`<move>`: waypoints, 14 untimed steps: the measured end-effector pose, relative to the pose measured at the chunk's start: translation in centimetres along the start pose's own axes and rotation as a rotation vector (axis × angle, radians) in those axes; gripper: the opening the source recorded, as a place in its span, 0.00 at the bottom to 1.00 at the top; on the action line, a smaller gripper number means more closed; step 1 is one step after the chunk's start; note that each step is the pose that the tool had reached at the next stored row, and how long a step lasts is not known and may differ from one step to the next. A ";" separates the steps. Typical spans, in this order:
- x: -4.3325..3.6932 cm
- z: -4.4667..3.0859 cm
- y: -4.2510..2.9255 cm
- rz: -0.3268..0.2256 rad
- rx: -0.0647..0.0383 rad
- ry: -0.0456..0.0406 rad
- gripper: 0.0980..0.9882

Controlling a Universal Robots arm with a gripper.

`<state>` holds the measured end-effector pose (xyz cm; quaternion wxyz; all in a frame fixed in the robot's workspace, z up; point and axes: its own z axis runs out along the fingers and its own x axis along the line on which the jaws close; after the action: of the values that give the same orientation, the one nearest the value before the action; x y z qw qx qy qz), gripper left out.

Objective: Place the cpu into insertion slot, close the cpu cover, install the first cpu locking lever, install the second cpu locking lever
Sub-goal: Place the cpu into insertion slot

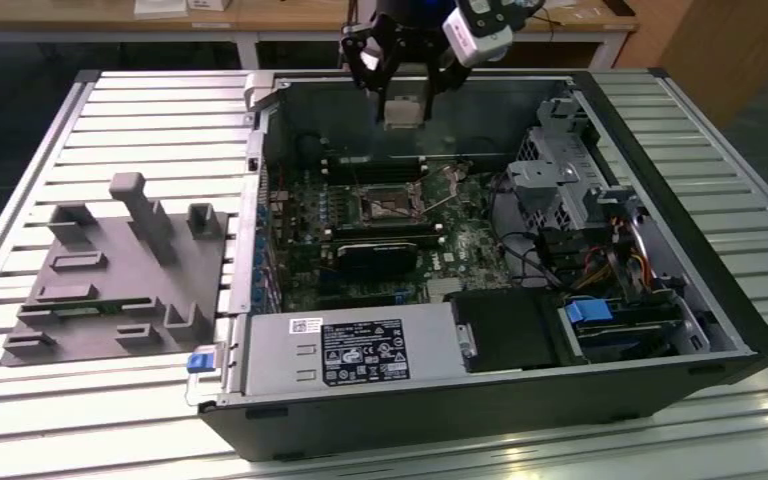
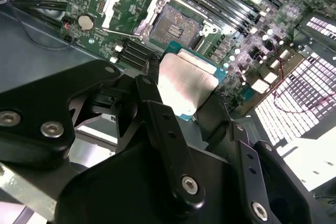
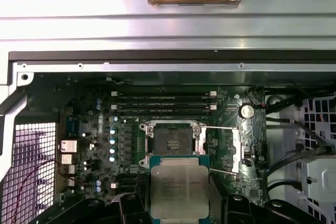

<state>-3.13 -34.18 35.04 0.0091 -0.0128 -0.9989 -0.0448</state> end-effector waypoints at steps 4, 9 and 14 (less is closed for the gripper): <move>0.01 0.71 -0.06 0.000 0.000 0.0000 0.49; 0.01 1.43 -0.13 0.000 0.000 0.0000 0.49; 0.00 2.19 -0.20 0.000 0.000 0.0000 0.49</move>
<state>-3.18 -34.18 32.84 0.0091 -0.0128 -0.9989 -0.0449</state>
